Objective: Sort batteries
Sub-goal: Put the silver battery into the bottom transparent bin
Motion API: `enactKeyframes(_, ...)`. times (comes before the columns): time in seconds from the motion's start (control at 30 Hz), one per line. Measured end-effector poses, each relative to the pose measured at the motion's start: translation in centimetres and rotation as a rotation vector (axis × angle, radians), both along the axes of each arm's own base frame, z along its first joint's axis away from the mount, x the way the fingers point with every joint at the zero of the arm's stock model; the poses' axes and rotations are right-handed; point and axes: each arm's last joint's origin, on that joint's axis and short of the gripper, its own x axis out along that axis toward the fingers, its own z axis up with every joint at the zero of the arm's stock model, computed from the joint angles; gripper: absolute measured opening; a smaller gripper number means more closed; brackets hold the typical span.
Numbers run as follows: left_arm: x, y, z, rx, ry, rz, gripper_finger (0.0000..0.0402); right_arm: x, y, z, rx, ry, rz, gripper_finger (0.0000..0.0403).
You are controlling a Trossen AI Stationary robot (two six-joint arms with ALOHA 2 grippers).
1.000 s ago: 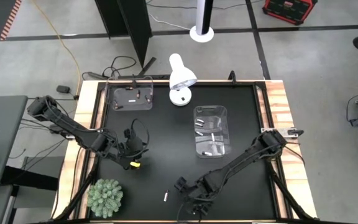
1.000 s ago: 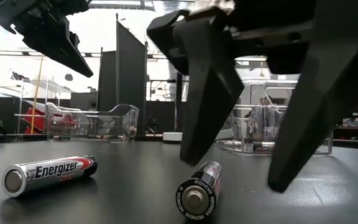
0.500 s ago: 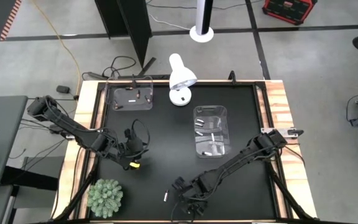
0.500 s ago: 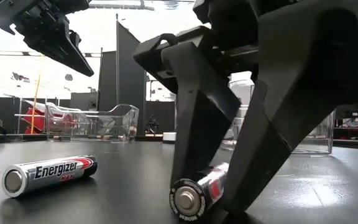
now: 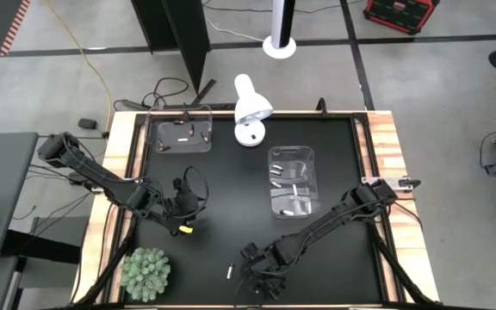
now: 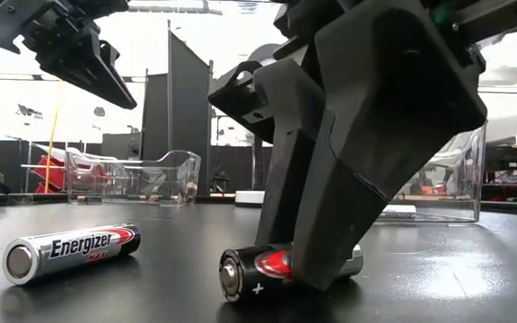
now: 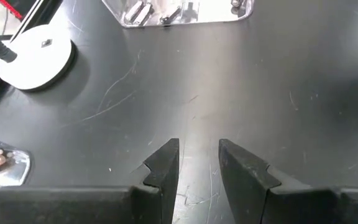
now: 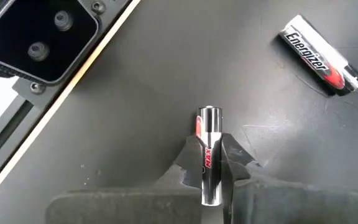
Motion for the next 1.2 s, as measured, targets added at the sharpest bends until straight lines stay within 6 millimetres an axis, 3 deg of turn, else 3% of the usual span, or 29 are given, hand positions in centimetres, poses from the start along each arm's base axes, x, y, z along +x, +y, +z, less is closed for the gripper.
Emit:
enactKeyframes(0.57,0.0,0.0,0.0,0.008,0.001,-0.006,0.0107,1.6,-1.8,4.7,-0.069,0.065,-0.055,0.0006)
enactKeyframes(0.9,0.0,0.0,0.0,-0.019,0.005,-0.004,0.0107,2.0,-4.3,8.4,-0.243,0.081,-0.143,0.0005)
enactKeyframes(1.2,0.0,0.0,0.0,-0.028,0.005,0.002,0.0107,2.4,-6.9,13.0,-0.196,-0.074,-0.176,0.0004)
